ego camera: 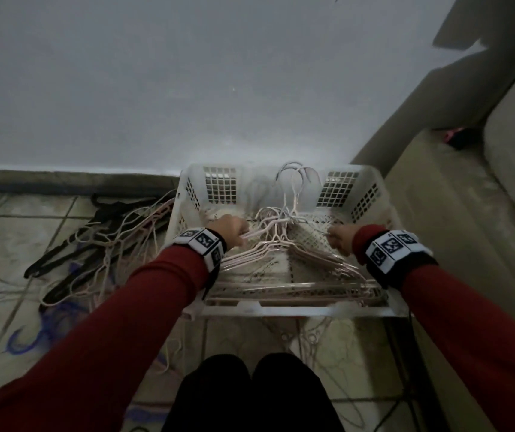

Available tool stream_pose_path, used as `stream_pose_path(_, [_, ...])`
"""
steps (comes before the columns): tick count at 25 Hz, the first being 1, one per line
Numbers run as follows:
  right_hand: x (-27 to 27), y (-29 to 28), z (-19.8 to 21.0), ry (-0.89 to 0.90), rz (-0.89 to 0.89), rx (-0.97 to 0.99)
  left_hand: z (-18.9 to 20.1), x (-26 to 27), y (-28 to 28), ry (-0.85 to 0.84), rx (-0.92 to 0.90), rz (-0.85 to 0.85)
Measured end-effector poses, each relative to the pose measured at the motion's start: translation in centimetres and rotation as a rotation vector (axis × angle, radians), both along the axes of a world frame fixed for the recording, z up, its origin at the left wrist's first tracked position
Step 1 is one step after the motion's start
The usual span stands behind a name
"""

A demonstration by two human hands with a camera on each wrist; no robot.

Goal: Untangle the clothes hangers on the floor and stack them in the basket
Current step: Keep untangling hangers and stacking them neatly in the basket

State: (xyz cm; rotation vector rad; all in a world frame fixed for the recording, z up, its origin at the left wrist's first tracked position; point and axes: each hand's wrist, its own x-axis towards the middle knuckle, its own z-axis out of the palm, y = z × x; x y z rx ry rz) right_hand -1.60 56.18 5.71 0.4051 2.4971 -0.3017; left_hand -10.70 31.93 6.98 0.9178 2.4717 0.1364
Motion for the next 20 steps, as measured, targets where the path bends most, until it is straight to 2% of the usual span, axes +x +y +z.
stream_pose_path(3, [-1.6,0.5,-1.4,-0.101,0.056,-0.027,-1.2,-0.6,0.1,-0.052,-0.086,-0.025])
stream_pose_path(8, [-3.4,1.0,-1.4,-0.109,0.114,0.023,-1.4,-2.1,0.4,-0.114,-0.047,0.022])
stream_pose_path(10, [-3.2,1.1,-2.2,-0.211,0.177,0.063,-2.0,-1.7,0.3,-0.115,-0.141,-0.038])
stream_pose_path(12, [-2.4,2.7,-4.9,-0.304,0.236,0.127,-2.5,-0.8,0.3,-0.115,-0.287,-0.111])
stream_pose_path(13, [-2.1,4.4,-8.0,-0.302,0.303,0.242,-2.6,-0.4,0.3,-0.126,-0.334,-0.125])
stream_pose_path(14, [-1.8,5.3,-10.0,-0.295,0.335,0.321,-2.6,-0.1,0.1,-0.149,-0.344,-0.126])
stream_pose_path(15, [-1.8,5.5,-10.1,-0.282,0.326,0.296,-2.5,0.1,-0.1,-0.16,-0.331,-0.143])
stream_pose_path(16, [-1.5,4.8,-8.9,-0.286,0.288,0.244,-2.2,0.4,-0.5,-0.167,-0.308,-0.139])
stream_pose_path(18, [0.0,0.3,-2.7,-0.286,0.185,0.154,-1.5,0.8,-1.5,-0.17,-0.226,-0.084])
stream_pose_path(20, [0.7,-1.9,0.3,-0.199,0.15,0.088,0.2,1.4,-3.5,-0.153,-0.099,0.017])
